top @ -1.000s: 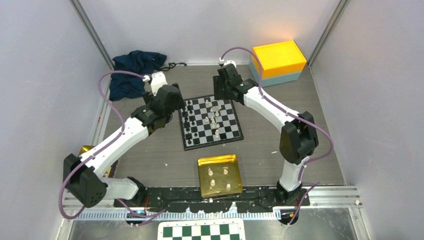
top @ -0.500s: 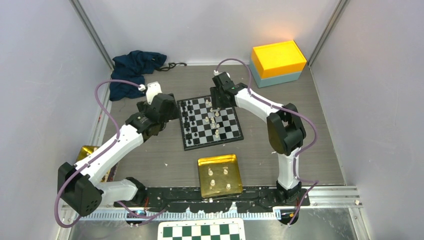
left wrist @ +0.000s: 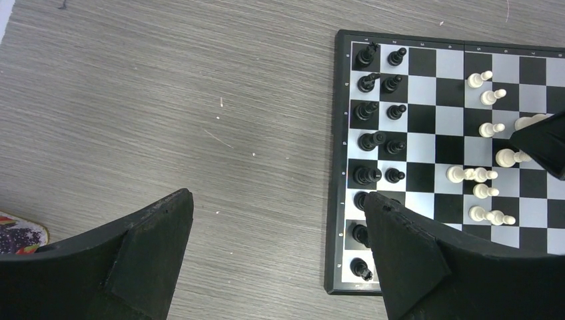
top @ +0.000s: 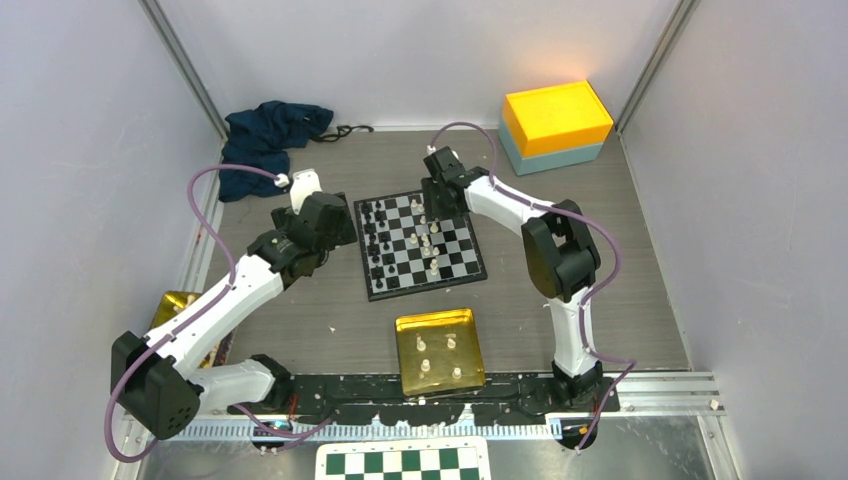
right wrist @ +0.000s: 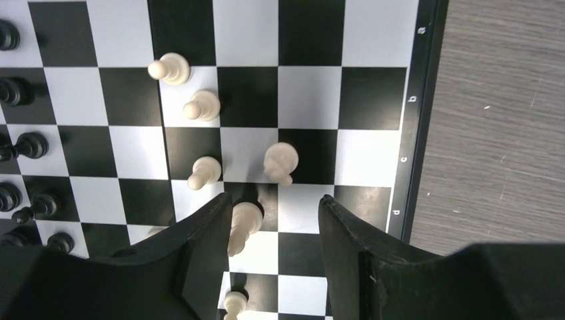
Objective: Set up the chess pieces on the board
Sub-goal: Pick up the chess piece from the chessboard.
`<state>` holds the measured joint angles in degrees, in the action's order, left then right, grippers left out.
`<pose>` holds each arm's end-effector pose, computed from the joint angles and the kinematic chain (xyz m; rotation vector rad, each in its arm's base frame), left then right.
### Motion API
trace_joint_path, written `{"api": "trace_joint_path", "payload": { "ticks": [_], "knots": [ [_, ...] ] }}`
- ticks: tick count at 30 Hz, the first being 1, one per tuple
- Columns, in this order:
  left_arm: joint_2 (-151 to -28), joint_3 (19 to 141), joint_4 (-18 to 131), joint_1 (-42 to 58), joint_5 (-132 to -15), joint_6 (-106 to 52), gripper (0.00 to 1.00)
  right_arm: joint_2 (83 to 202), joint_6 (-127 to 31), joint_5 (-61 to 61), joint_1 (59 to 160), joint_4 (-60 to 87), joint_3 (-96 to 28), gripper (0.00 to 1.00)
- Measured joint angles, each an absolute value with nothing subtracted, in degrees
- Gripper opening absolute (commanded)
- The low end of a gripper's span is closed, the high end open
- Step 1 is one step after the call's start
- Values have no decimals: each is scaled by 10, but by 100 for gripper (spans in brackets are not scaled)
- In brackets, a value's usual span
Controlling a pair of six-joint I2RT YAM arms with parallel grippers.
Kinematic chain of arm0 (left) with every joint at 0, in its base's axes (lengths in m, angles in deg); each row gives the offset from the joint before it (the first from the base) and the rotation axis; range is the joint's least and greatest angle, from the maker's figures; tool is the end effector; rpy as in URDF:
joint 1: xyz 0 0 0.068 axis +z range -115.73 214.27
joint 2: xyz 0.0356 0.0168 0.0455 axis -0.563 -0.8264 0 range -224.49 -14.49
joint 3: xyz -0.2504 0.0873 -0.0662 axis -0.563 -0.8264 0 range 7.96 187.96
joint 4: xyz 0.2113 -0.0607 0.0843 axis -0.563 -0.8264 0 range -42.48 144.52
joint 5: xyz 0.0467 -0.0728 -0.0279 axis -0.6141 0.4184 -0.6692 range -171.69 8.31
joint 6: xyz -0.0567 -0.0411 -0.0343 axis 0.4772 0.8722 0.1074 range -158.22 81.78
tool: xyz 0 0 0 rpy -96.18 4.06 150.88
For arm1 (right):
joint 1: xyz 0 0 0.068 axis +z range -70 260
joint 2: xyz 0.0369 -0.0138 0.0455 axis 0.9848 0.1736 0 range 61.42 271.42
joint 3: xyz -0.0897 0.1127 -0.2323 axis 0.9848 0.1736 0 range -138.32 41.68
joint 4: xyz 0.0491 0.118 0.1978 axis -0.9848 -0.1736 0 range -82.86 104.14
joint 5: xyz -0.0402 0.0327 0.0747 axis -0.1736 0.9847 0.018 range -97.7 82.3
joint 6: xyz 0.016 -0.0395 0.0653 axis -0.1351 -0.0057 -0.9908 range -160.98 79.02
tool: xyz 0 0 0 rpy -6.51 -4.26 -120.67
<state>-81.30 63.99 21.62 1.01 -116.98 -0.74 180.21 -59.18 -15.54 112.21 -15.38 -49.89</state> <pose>0.2159 -0.0956 0.2863 -0.3716 2.1377 0.0253 0.3811 0.2294 0.1824 -0.2596 2.5423 0.1668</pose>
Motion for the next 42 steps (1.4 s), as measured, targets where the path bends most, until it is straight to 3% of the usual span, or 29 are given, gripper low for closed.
{"api": "trace_joint_path", "payload": {
  "ticks": [8,12,34,42],
  "knots": [
    [-813,640,216,10,-1170,-12,100,1811,-592,-148,1108,-153,-530,55],
    [-813,640,217,11,-1170,-14,100,1821,-592,-145,1104,-153,-547,48],
    [-812,629,217,21,-1161,-24,100,1844,-596,-134,1104,-168,-565,38],
    [-808,629,217,22,-1160,-24,100,1845,-596,-134,1104,-174,-565,28]
  ]
}}
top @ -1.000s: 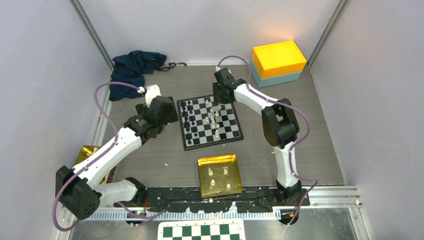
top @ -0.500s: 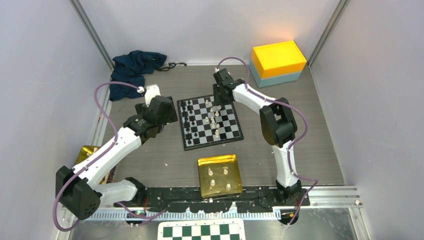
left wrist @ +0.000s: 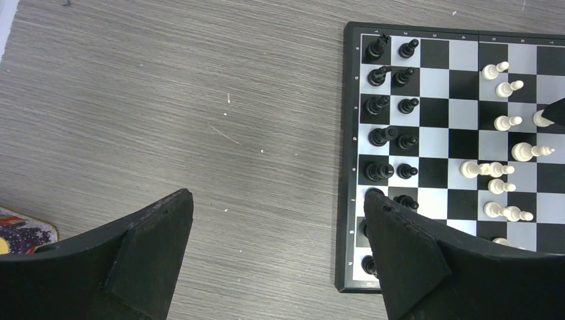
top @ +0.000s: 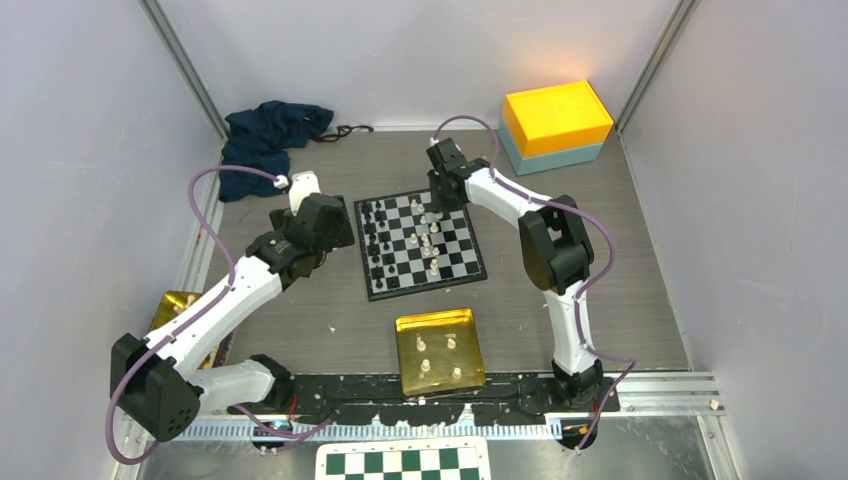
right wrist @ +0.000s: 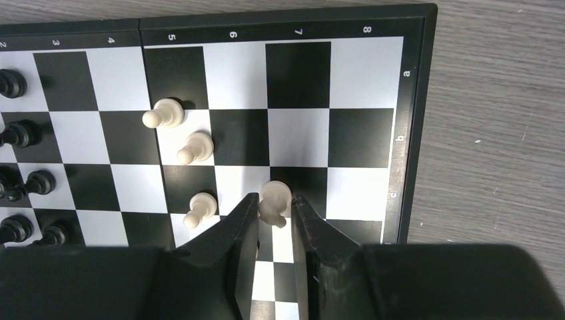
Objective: Set up the chess pieces on the board
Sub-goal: Pick up the chess piece from the chessboard, then place the chess piece on the chessboard.
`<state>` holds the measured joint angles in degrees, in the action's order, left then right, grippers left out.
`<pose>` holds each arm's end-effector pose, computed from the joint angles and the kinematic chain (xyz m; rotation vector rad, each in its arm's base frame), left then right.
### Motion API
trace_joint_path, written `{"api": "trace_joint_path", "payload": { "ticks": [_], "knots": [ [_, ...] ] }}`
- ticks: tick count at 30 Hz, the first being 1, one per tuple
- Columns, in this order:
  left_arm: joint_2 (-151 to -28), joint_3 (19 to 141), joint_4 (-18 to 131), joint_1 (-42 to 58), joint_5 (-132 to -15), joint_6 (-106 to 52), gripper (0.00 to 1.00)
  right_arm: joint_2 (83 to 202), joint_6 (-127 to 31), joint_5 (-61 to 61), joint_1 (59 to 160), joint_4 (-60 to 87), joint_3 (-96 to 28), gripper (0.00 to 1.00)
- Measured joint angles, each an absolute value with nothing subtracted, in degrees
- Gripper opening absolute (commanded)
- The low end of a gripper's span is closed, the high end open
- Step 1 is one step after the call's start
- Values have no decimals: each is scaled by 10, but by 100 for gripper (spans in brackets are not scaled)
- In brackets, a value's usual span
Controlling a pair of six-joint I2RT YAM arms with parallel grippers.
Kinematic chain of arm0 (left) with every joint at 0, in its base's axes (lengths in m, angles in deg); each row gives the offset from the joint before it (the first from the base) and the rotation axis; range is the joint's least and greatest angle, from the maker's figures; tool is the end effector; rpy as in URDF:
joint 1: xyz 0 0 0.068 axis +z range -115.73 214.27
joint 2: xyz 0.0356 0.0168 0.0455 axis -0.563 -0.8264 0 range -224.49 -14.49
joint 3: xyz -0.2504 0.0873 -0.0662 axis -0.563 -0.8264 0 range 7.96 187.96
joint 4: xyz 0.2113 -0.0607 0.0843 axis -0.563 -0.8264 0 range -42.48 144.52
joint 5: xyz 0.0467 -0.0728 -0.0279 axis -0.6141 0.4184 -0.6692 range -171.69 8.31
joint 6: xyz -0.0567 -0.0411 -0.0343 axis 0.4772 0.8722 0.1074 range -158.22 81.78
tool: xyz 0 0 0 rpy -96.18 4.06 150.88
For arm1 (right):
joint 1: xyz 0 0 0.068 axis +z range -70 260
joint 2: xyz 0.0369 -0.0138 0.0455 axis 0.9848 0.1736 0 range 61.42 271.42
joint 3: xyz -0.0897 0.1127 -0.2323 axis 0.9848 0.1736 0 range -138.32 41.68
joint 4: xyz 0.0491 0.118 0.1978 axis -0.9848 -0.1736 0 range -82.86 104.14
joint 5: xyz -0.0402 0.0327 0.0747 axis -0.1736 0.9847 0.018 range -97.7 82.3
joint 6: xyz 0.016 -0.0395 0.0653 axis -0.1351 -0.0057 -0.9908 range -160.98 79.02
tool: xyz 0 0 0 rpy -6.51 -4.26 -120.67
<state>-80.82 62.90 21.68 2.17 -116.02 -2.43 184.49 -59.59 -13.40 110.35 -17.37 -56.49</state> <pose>0.2154 -0.0907 0.2817 -0.3522 2.1564 0.0446 0.4039 0.2289 0.1814 -0.2236 2.5510 0.2045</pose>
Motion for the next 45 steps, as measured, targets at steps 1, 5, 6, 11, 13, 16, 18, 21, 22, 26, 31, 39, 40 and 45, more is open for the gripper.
{"api": "trace_joint_path", "payload": {
  "ticks": [1,5,6,11,13,16,18,21,22,26,31,39,40,45],
  "knots": [
    [-808,629,217,22,-1160,-24,100,1846,-596,-134,1104,-175,-565,28],
    [-808,629,217,25,-1158,-24,100,1850,-596,-136,1104,-180,-566,24],
    [-808,629,217,26,-1157,-24,100,1852,-596,-137,1104,-181,-566,23],
    [-808,627,219,28,-1154,-24,100,1853,-596,-140,1104,-183,-569,14],
    [-808,626,220,29,-1152,-24,100,1853,-595,-143,1104,-185,-571,13],
    [-808,625,221,30,-1149,-24,100,1853,-593,-154,1104,-187,-575,12],
    [-808,625,221,31,-1148,-24,100,1853,-590,-164,1104,-191,-580,11],
    [-808,625,221,33,-1146,-24,100,1853,-583,-183,1104,-195,-591,10],
    [-808,625,221,33,-1146,-24,100,1853,-580,-190,1104,-196,-594,10],
    [-808,625,221,35,-1144,-24,100,1859,-574,-213,1100,-209,-619,9],
    [-808,625,222,39,-1144,-24,100,1873,-574,-229,1091,-219,-642,9],
    [-808,621,225,42,-1140,-24,100,1899,-578,-235,1069,-243,-651,9],
    [-808,621,225,43,-1140,-25,100,1900,-579,-235,1067,-245,-651,9],
    [-808,620,225,44,-1140,-25,100,1900,-582,-232,1064,-245,-651,9]
  ]
}}
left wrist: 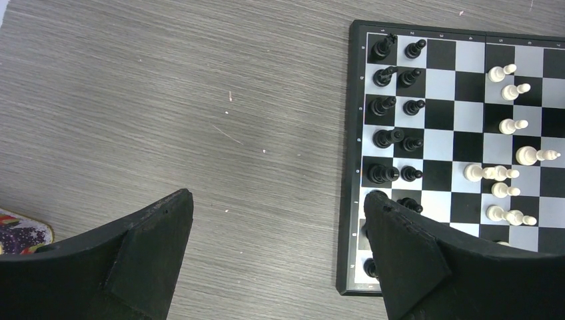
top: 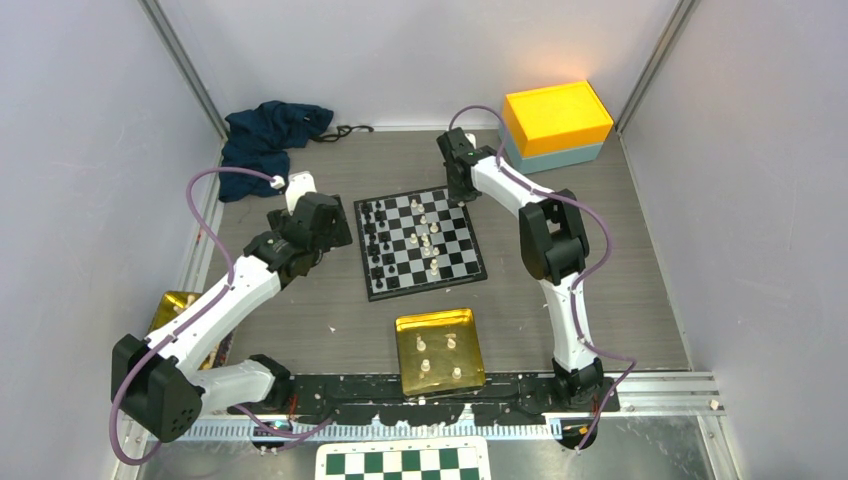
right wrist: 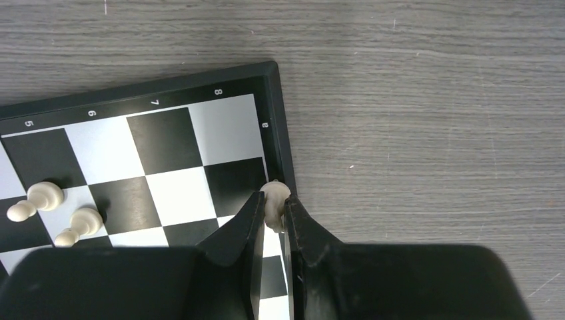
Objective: Set up the chess pieces on the board
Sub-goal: Place the chess piece on the chessboard.
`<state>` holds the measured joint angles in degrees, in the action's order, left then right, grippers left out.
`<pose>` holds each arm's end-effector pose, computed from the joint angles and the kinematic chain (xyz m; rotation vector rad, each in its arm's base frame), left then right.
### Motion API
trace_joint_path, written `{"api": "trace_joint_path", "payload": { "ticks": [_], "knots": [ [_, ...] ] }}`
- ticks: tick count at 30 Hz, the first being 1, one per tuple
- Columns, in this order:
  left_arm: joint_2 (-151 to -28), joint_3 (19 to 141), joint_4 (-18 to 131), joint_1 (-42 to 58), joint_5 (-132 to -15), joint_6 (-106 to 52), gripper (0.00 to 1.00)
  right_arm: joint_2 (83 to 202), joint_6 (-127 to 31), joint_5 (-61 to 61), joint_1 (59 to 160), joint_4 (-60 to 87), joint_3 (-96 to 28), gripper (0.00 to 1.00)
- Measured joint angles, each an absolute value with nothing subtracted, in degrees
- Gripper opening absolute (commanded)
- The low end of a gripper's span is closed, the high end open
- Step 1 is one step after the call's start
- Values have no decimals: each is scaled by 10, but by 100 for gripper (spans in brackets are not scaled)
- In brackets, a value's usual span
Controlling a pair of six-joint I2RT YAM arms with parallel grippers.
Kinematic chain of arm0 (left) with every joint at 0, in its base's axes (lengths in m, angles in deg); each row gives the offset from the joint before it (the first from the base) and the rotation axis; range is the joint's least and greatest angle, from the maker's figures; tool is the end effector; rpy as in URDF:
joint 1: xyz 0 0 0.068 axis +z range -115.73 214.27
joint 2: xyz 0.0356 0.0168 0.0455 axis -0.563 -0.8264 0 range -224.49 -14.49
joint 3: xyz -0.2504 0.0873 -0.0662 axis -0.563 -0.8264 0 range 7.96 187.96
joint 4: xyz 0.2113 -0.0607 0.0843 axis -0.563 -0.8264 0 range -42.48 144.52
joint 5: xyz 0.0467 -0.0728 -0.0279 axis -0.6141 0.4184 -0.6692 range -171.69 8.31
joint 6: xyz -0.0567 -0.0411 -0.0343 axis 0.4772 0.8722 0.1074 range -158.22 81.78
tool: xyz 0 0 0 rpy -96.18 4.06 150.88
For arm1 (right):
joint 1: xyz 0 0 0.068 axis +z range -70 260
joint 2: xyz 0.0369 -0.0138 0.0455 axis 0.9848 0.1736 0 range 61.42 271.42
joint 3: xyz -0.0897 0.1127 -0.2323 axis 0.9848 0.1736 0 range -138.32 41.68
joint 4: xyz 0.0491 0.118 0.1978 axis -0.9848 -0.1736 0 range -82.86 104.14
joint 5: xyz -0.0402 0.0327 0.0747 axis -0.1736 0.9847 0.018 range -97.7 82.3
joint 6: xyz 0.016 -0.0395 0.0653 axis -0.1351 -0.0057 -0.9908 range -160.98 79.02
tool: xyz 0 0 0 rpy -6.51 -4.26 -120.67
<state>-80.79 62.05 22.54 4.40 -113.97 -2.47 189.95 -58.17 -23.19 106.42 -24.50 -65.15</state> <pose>0.2187 -0.0846 0.2775 -0.3789 2.1683 0.0313 0.4352 0.1964 0.1759 -0.1142 2.5623 -0.0713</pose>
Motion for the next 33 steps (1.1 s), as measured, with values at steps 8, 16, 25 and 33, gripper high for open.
{"api": "trace_joint_path", "payload": {
  "ticks": [8,16,25,33],
  "knots": [
    [-809,620,226,44,-1140,-26,100,1900,-588,-216,1065,-248,-655,9],
    [-809,620,228,46,-1139,-27,100,1902,-590,-209,1065,-252,-674,9],
    [-809,620,230,48,-1139,-26,100,1919,-591,-201,1065,-262,-698,9],
    [-809,610,231,51,-1139,-26,100,1927,-592,-194,1065,-270,-700,10]
  ]
}}
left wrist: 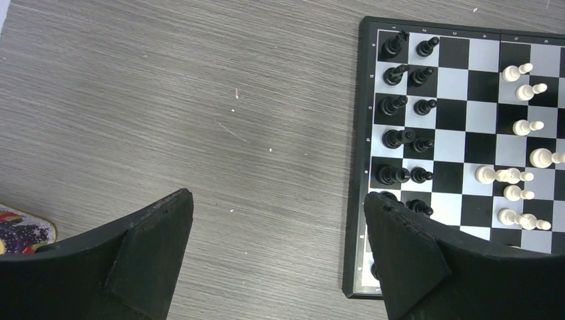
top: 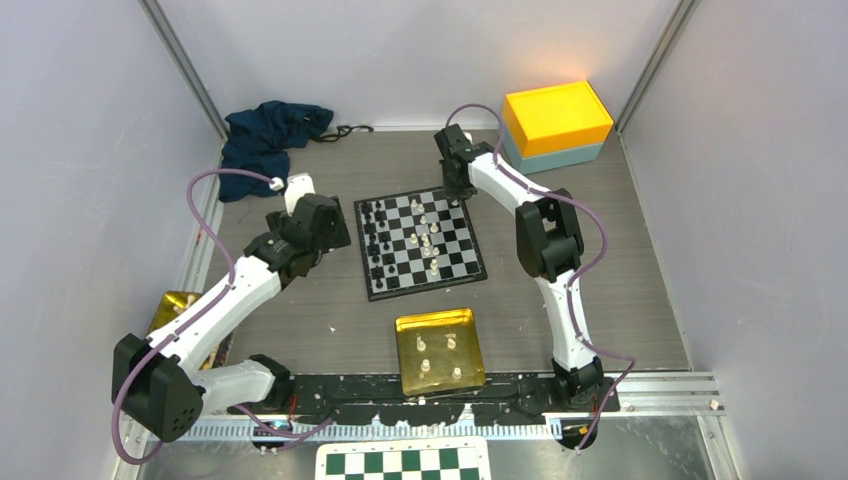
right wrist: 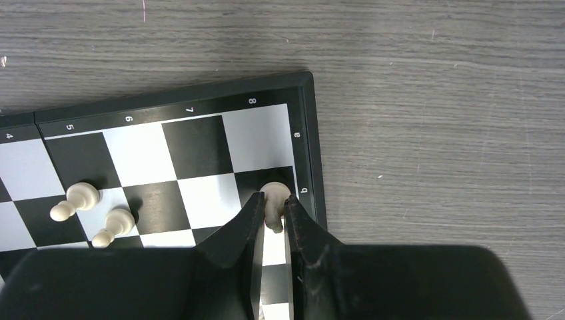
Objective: Set up the chess pieces on the board
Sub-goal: Place the chess piece on the chessboard.
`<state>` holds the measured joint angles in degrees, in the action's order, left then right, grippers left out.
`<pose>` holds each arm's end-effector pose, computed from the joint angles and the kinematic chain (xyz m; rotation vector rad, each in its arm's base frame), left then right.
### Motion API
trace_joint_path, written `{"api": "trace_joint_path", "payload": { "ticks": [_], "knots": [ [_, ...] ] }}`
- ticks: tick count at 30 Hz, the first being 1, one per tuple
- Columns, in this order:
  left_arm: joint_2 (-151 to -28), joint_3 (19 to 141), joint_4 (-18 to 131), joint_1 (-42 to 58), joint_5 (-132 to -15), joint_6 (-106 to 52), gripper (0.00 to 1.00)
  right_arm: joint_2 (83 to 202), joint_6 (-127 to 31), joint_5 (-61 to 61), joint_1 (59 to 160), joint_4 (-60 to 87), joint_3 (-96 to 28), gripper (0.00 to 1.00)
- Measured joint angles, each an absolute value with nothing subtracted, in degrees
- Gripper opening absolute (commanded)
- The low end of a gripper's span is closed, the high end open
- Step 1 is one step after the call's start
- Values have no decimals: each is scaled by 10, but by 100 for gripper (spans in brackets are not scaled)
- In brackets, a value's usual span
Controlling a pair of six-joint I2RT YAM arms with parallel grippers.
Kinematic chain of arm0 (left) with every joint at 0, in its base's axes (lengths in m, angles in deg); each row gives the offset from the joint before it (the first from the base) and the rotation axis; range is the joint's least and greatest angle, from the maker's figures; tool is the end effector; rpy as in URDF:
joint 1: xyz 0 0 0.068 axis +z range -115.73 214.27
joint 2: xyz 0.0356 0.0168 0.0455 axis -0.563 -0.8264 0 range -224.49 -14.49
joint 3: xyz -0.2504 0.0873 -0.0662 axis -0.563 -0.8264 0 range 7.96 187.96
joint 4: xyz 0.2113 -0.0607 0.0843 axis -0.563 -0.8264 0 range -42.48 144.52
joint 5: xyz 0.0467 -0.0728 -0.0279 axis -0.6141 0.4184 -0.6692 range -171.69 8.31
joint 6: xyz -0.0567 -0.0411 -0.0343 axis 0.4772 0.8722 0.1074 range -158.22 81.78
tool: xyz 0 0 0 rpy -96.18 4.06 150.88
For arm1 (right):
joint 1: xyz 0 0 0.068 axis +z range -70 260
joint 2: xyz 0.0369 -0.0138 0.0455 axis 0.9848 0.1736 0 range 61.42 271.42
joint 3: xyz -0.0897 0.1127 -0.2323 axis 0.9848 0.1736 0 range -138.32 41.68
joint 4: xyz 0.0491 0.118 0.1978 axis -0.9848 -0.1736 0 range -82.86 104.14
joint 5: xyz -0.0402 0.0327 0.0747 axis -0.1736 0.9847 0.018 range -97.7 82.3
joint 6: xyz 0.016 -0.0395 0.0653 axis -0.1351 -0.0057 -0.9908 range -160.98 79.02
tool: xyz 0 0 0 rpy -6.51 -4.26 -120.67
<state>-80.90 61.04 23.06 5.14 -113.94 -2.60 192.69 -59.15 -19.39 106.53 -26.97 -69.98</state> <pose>0.2195 -0.0816 0.2724 -0.3879 2.1752 0.0466 0.4420 0.2056 0.1746 -0.1198 2.5919 0.0123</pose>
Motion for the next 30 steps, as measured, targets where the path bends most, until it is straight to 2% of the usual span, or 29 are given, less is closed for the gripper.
{"api": "trace_joint_path", "payload": {
  "ticks": [17,24,30],
  "knots": [
    [-822,610,241,53,-1135,-24,100,1932,-591,-191,1065,-278,-709,16],
    [-825,610,242,54,-1135,-23,100,1935,-593,-188,1065,-281,-713,34],
    [-825,610,242,54,-1135,-22,100,1941,-594,-185,1066,-284,-713,41]
  ]
}}
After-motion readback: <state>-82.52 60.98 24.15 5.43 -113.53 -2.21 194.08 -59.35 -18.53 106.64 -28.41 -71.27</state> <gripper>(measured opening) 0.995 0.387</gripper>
